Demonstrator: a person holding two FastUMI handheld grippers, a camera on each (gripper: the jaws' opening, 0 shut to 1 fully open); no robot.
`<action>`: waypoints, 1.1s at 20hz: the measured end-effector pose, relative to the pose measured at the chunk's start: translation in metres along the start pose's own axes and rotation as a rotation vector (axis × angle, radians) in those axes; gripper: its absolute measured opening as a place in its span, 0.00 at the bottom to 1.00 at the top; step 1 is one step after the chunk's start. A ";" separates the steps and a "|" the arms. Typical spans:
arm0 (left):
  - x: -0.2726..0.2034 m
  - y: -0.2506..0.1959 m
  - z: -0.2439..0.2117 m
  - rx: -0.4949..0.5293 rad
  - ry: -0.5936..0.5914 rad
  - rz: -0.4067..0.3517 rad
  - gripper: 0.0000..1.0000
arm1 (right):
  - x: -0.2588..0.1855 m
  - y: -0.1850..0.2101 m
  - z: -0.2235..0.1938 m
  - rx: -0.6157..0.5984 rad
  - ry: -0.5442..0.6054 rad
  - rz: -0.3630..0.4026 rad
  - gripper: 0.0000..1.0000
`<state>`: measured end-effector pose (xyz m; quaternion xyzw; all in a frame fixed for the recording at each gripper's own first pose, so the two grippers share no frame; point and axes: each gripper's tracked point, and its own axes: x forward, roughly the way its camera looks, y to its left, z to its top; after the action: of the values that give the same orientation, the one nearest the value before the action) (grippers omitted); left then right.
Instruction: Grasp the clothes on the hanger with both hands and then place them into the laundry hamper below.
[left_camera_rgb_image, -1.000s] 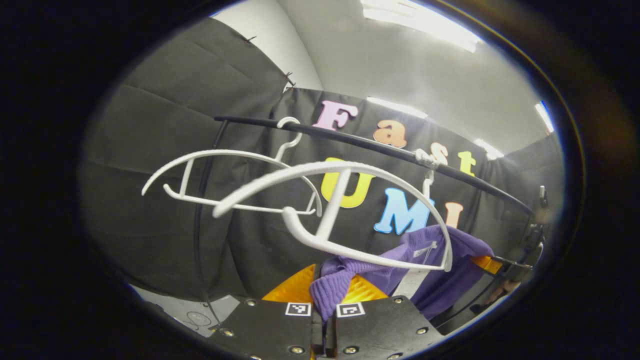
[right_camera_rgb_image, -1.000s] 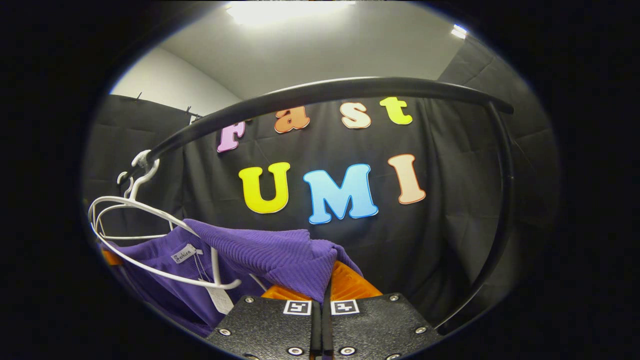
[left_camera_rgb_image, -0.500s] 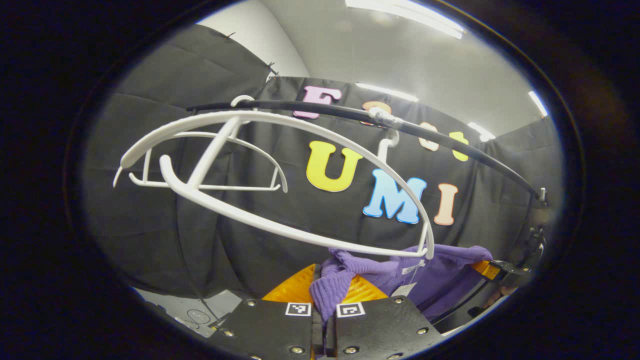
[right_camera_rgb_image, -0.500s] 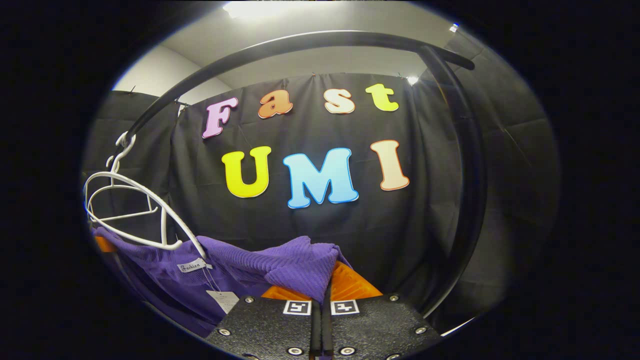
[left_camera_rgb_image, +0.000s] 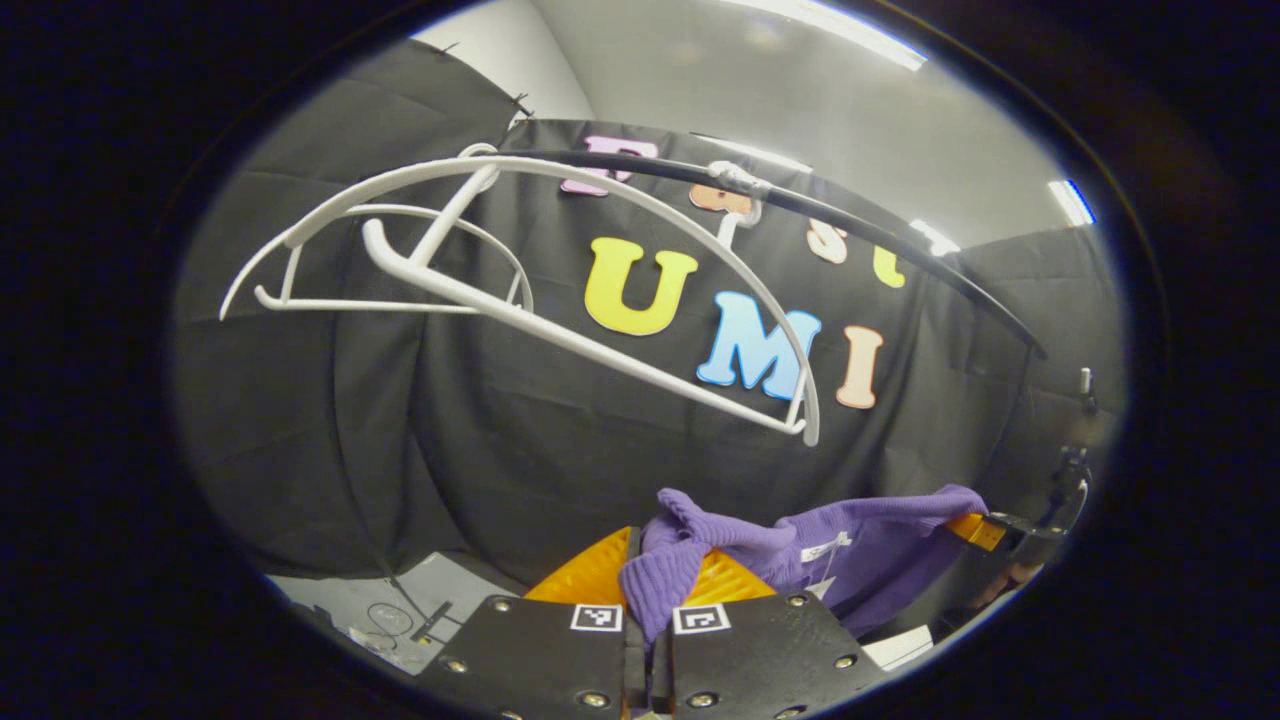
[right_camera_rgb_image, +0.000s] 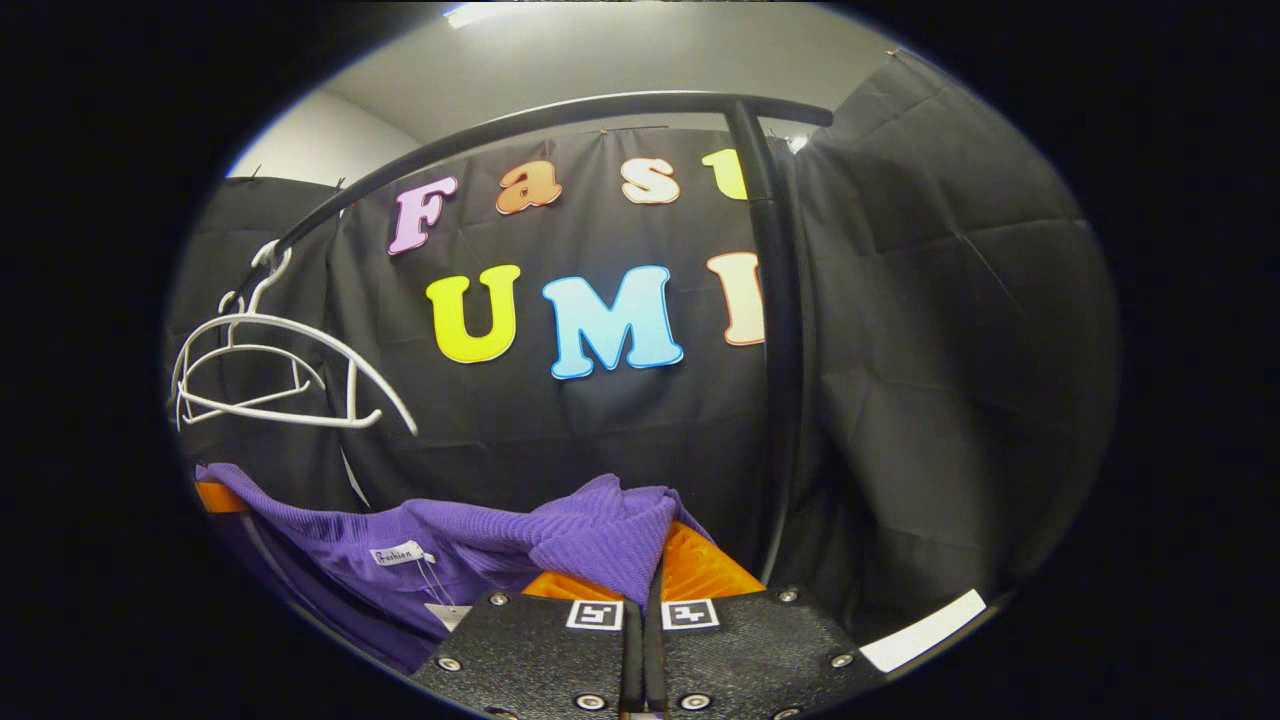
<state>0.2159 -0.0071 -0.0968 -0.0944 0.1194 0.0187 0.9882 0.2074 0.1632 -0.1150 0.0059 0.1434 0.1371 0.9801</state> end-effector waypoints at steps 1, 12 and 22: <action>-0.009 0.006 -0.005 0.010 0.008 -0.014 0.03 | -0.011 0.002 -0.005 -0.001 0.004 -0.016 0.00; -0.103 0.085 -0.069 0.027 0.137 -0.149 0.09 | -0.148 0.068 -0.073 0.007 0.111 -0.118 0.00; -0.106 0.118 -0.204 0.123 0.367 -0.124 0.04 | -0.168 0.106 -0.214 -0.009 0.411 -0.013 0.00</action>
<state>0.0586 0.0681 -0.2878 -0.0430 0.2923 -0.0671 0.9530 -0.0362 0.2143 -0.2682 -0.0276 0.3396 0.1298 0.9312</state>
